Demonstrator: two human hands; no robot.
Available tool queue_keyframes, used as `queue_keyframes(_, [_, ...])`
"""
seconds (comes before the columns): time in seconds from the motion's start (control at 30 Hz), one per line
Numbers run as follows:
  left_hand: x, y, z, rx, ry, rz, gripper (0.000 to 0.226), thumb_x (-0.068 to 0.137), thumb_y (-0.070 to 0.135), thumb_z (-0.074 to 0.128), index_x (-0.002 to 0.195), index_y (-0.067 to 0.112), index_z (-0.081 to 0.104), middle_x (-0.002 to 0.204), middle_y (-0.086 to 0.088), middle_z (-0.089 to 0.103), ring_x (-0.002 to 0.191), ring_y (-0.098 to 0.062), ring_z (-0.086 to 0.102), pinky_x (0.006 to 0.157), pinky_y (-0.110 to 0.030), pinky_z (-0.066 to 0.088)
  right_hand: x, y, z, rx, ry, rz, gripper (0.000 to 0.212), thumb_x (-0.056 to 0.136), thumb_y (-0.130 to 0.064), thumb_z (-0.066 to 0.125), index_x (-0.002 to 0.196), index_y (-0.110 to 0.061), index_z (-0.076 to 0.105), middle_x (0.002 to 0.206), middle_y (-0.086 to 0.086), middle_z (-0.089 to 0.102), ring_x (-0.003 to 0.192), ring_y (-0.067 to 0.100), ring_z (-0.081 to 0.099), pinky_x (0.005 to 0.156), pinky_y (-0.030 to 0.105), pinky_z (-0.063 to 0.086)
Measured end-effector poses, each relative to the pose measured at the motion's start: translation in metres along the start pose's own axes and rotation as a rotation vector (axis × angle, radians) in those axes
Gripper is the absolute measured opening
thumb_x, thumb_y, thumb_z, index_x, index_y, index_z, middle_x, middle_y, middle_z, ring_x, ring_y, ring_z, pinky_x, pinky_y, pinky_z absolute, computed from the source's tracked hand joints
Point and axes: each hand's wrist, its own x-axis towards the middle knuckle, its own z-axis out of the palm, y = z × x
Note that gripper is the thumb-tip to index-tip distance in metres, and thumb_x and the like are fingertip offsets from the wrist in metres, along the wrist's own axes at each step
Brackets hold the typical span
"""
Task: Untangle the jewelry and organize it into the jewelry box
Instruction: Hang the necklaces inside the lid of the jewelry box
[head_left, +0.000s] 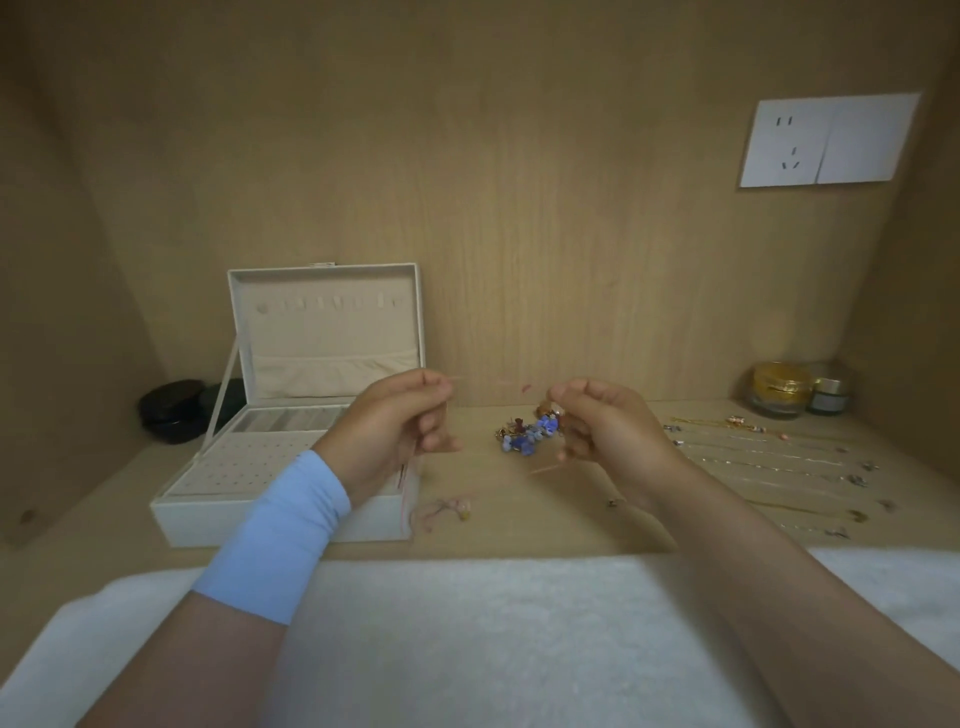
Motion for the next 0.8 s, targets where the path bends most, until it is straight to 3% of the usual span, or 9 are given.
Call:
queue_keyframes(0.1, [-0.007,0.015,-0.007,-0.297,-0.057,-0.009,0.008,0.089,0.017,0.052,0.082,0.015,0.054,0.049,0.006,0.031,0.044,-0.010,0.032,0.057,-0.028,0.051,0.002,-0.001,-0.001,-0.150,0.105,-0.053,0.015,0.094,-0.019,0.068,0.084,-0.008,0.070,0.050,-0.008,0.045,0.042,0.010,0.033,0.047,0.028,0.038])
queue_keyframes(0.17, [-0.012,0.022,-0.015,-0.404,-0.067,0.003,0.012,0.090,0.020,0.049,0.080,0.017,0.054,0.050,0.007,0.028,0.045,-0.010,0.028,0.054,-0.025,0.046,0.003,0.001,-0.001,-0.184,0.145,-0.069,0.018,0.094,-0.021,0.068,0.081,-0.008,0.069,0.047,-0.012,0.047,0.044,0.010,0.034,0.047,0.025,0.032])
queue_keyframes(0.27, [-0.017,0.026,-0.029,-0.530,-0.123,0.044,0.007,0.084,0.022,0.061,0.081,0.017,0.057,0.054,0.007,0.033,0.050,-0.010,0.030,0.056,-0.024,0.044,0.006,0.002,0.000,-0.224,0.169,-0.075,0.022,0.095,-0.023,0.066,0.085,-0.003,0.070,0.046,-0.017,0.049,0.041,0.001,0.038,0.050,0.021,0.032])
queue_keyframes(0.4, [-0.021,0.027,-0.034,-0.686,-0.143,0.125,0.012,0.088,0.022,0.054,0.079,0.017,0.060,0.069,0.005,0.053,0.060,-0.013,0.050,0.068,-0.029,0.054,0.003,-0.001,0.012,-0.192,0.102,-0.053,0.026,0.099,-0.024,0.057,0.079,-0.013,0.069,0.046,-0.017,0.047,0.043,0.006,0.037,0.050,0.024,0.028])
queue_keyframes(0.47, [-0.021,0.028,-0.030,-0.709,-0.151,0.141,0.017,0.091,0.021,0.048,0.083,0.015,0.063,0.090,-0.001,0.066,0.083,-0.019,0.065,0.079,-0.035,0.058,-0.002,-0.008,0.021,-0.166,0.018,-0.077,0.031,0.101,-0.023,0.053,0.075,-0.013,0.065,0.047,-0.009,0.039,0.043,0.010,0.032,0.049,0.025,0.026])
queue_keyframes(0.53, [-0.020,0.026,-0.024,-0.666,-0.177,0.141,0.019,0.092,0.019,0.047,0.098,0.012,0.063,0.119,-0.011,0.066,0.116,-0.027,0.062,0.099,-0.042,0.052,-0.007,-0.019,0.031,-0.197,-0.084,-0.126,0.034,0.103,-0.022,0.051,0.073,-0.013,0.064,0.048,-0.009,0.035,0.041,0.008,0.031,0.047,0.024,0.027])
queue_keyframes(0.6, [-0.017,0.022,-0.016,-0.542,-0.217,0.147,0.028,0.091,0.017,0.049,0.117,0.010,0.057,0.137,-0.018,0.056,0.132,-0.029,0.051,0.110,-0.045,0.039,-0.011,-0.032,0.043,-0.250,-0.184,-0.187,0.034,0.104,-0.019,0.050,0.074,-0.012,0.064,0.047,-0.013,0.036,0.041,0.005,0.032,0.044,0.020,0.030])
queue_keyframes(0.7, [-0.015,0.017,-0.006,-0.257,-0.212,0.159,0.048,0.088,0.012,0.052,0.136,0.012,0.046,0.135,-0.018,0.058,0.121,-0.030,0.057,0.109,-0.042,0.040,-0.009,-0.051,0.059,-0.367,-0.318,-0.304,0.029,0.104,-0.014,0.048,0.082,-0.006,0.064,0.049,-0.014,0.051,0.044,0.003,0.043,0.045,0.023,0.039])
queue_keyframes(0.8, [-0.020,0.018,-0.002,0.004,-0.082,0.130,0.044,0.093,0.008,0.056,0.136,0.018,0.048,0.114,-0.023,0.064,0.094,-0.033,0.062,0.089,-0.035,0.051,0.004,-0.061,0.069,-0.477,-0.318,-0.373,0.022,0.100,-0.015,0.055,0.084,-0.010,0.069,0.080,-0.001,0.074,0.075,0.014,0.069,0.078,0.042,0.055])
